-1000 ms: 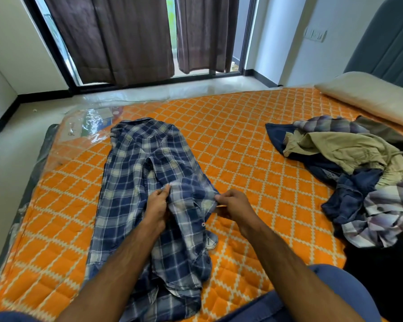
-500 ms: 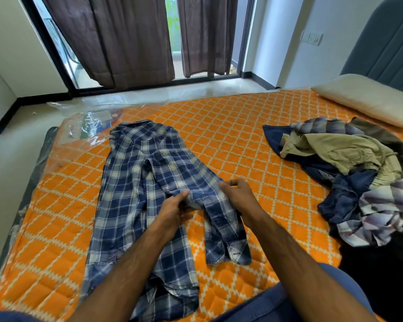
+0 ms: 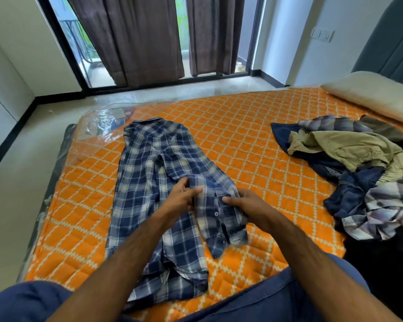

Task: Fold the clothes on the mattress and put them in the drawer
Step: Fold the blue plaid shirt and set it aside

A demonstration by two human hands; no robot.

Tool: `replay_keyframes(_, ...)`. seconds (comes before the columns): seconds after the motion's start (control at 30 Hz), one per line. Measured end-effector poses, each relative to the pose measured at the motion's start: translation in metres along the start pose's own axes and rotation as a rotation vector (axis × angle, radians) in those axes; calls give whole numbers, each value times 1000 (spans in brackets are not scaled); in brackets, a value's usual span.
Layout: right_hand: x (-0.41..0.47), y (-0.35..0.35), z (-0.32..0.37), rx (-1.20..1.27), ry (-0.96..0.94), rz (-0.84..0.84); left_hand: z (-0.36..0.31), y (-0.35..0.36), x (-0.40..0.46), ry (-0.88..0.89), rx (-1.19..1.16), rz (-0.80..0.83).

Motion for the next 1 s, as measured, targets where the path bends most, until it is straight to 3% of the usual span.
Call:
replay_keyframes(0.23,-10,52,52,249,137,109,-46,-35,-40,-137,-51,12)
replay_keyframes(0.33,-11,75,60,369,183,157,-53,-55,-54,-90,-169,-22)
replay_keyframes(0.5,-15,100,66,613,77,183,-61,-85,-75,6,-258,-8)
replay_keyframes(0.67,-35,127,29,81,219,326,-43,-92,-97,-74,-163,-109)
replay_keyframes(0.8,-31,135,13,130,206,298,-27,-97,-102,-90,-72,-141)
replay_keyframes(1.0,-25,132,-6,166,125,329,-6,-111,-112,-155,98,-4)
Point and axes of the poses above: each hand's wrist, its own x-axis towards the middle knuckle, its own y-axis out of the palm, z = x × y, the point moved 5 cm from there along x, towards the middle knuckle, and after that the axes turned 1 degree about -y, right-handed, at the moved point
